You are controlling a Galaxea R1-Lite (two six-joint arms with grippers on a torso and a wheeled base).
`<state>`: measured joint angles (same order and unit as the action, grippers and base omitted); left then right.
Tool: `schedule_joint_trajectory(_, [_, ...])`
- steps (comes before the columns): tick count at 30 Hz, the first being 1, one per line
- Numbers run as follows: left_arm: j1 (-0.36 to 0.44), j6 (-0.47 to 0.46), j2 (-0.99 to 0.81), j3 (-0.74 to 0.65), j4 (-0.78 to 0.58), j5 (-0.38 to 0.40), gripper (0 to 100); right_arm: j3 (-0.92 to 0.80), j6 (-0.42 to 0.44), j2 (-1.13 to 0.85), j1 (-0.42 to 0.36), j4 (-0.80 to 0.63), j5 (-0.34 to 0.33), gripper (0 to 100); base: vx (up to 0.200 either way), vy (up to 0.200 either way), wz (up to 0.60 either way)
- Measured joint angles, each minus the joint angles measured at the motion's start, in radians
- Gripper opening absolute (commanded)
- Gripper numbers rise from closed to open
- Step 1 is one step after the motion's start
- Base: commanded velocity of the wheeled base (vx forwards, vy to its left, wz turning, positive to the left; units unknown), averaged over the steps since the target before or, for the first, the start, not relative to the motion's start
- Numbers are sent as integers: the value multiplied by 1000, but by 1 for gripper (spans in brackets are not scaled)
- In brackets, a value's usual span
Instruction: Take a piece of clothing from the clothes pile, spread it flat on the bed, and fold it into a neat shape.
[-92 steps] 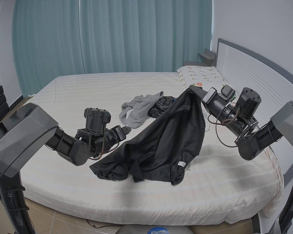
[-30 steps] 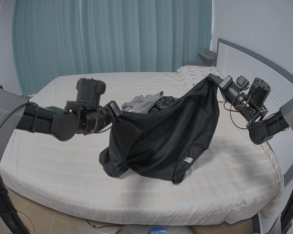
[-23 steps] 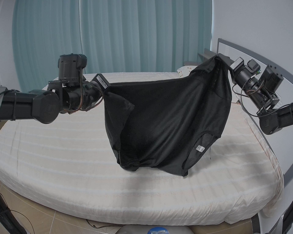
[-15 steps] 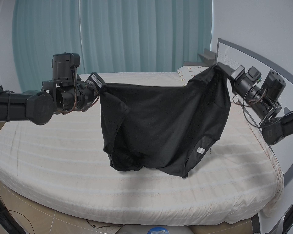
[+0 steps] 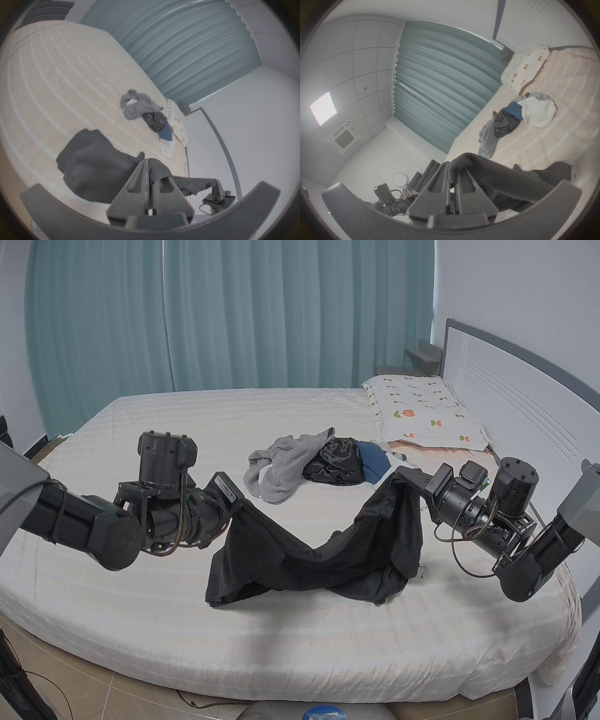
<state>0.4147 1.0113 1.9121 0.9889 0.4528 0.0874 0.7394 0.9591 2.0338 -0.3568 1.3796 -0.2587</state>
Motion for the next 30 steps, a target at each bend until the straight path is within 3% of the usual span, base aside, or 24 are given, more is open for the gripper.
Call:
schedule_joint_trajectory(10, [11, 6, 45, -194, 211, 67, 0, -63, 4, 20, -25, 10, 4, 0, -40, 0, 0])
schedule_joint_trajectory(17, [-4, 7, 61, -237, 221, 70, 0, -90, 5, 17, -68, 11, 5, 0, -200, 0, 0])
schedule_joint_trajectory(30, [-7, 26, 15, -266, 229, 71, 0, -97, 4, 10, -77, 10, 6, 0, 0, 0, 0])
